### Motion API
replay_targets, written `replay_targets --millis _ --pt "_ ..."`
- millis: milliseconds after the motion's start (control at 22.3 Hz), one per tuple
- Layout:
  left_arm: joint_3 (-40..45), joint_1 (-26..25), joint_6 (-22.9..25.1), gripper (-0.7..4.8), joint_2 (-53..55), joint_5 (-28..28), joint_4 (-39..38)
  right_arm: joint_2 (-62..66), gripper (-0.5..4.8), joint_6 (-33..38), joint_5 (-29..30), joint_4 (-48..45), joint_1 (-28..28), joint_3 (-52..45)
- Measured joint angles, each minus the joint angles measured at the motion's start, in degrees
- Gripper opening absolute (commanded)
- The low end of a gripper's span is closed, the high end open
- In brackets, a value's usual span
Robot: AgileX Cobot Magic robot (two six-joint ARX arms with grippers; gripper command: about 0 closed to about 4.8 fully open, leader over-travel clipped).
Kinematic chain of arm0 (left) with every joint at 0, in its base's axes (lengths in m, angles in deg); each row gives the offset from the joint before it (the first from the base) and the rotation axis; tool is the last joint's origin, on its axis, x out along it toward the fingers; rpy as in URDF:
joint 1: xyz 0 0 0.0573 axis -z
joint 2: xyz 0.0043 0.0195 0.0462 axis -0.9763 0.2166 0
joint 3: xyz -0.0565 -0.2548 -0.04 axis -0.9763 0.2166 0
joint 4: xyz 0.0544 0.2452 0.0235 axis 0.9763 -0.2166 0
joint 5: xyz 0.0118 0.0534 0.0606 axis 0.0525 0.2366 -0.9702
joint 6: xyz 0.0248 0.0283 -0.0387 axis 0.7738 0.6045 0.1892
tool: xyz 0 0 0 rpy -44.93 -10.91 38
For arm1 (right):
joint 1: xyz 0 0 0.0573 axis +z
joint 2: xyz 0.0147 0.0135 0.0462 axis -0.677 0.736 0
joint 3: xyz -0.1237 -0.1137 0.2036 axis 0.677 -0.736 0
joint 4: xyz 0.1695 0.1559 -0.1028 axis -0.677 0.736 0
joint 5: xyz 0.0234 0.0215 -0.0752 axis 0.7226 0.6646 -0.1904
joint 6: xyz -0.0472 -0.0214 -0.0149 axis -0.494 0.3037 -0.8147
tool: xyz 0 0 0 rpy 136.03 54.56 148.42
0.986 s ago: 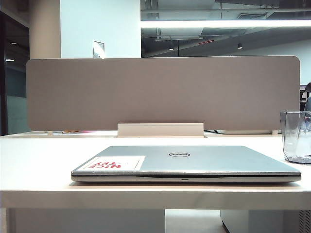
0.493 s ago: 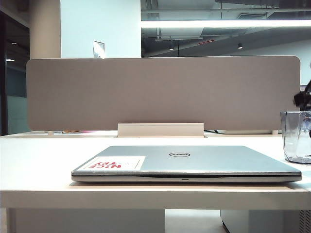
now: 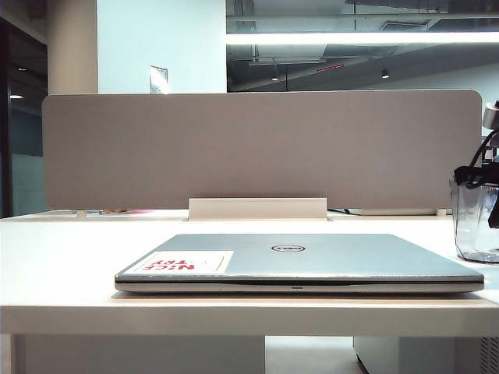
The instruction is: Pick up the water cup and place it on the side of the laptop away from you.
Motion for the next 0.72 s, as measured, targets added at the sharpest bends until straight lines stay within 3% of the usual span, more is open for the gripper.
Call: replay_targets --millis 448,717 --pt "0.0 0.0 0.0 -0.05 0.0 0.0 0.0 0.2 -0.02 -1.7 -5.3 0.6 -0.7 0.5" --pt "0.0 0.0 0.0 -0.06 0.0 0.0 0.0 0.2 -0.02 -2.9 -6.6 1.2 -5.5 0.6"
